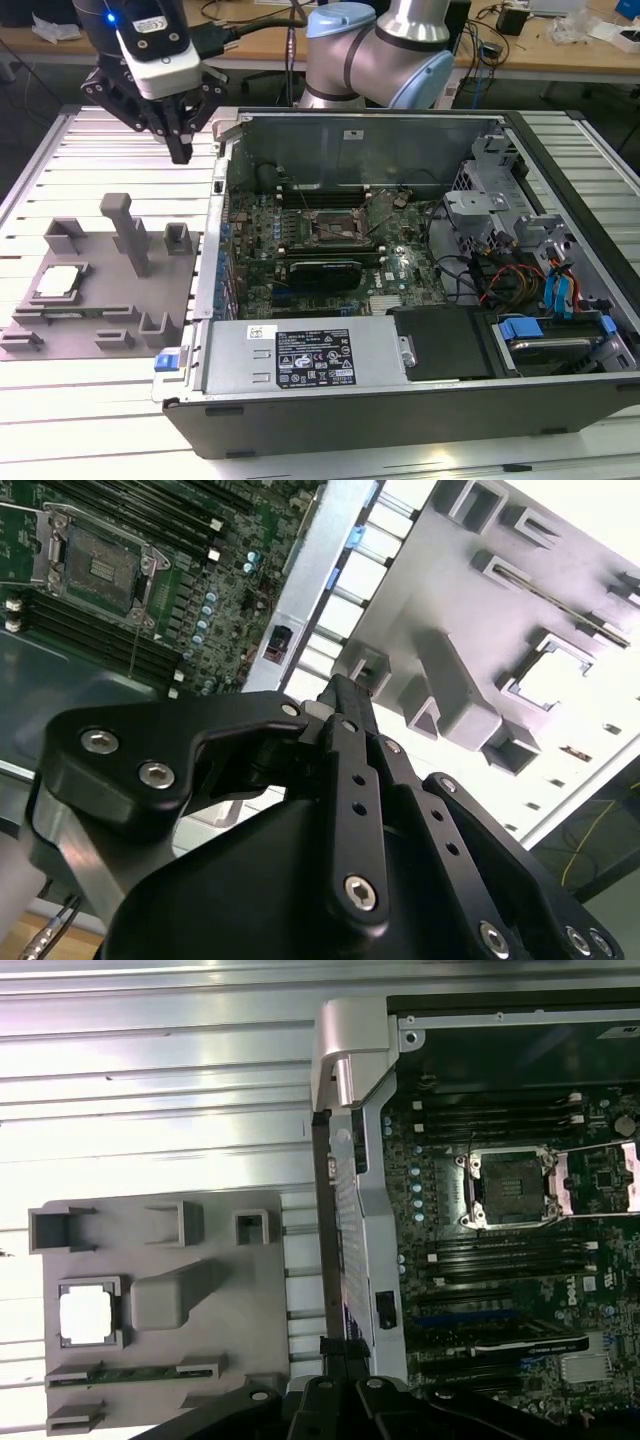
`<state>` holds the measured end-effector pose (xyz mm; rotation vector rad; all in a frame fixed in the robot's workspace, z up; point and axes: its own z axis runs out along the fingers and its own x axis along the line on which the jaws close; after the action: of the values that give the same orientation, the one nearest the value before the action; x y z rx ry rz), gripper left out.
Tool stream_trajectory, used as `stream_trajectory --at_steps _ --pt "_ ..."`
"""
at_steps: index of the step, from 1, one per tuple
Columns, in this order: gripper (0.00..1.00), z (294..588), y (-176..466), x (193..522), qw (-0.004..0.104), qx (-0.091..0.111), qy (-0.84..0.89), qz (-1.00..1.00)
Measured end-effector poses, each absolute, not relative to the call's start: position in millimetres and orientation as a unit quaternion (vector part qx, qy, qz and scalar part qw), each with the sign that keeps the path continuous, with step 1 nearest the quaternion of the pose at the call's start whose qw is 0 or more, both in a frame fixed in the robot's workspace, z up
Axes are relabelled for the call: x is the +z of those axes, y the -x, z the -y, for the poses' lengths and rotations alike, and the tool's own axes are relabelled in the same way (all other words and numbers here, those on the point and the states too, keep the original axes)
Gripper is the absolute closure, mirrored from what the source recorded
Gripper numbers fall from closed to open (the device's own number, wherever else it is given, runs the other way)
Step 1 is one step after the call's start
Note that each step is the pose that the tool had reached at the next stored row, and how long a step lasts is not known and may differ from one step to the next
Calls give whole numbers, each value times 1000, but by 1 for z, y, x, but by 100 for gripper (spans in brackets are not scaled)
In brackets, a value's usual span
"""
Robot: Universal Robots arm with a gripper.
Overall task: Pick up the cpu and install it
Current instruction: 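Reach for the cpu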
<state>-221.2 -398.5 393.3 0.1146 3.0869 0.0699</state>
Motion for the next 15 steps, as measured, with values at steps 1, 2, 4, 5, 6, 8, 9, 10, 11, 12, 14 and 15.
stream_trajectory --at_steps 1,2,4,5,6,8,9,10,11,12,14,15 --pt "89 398 222 393 26 23 -37 -999" --pt "89 398 224 393 26 23 -37 -999" --pt "89 398 227 393 27 23 -37 -999" --pt "89 398 227 393 27 23 -37 -999" --pt "89 398 228 393 27 23 -37 -999" --pt "89 398 231 393 28 23 -37 -999" --pt "89 398 232 393 28 23 -37 -999" --pt "89 398 234 393 28 23 -37 -999" --pt "89 398 235 393 28 23 -37 -999" --pt "89 398 237 393 29 23 -37 -999" --pt "89 398 240 393 29 23 -37 -999" --pt "89 398 241 393 30 23 -37 -999"
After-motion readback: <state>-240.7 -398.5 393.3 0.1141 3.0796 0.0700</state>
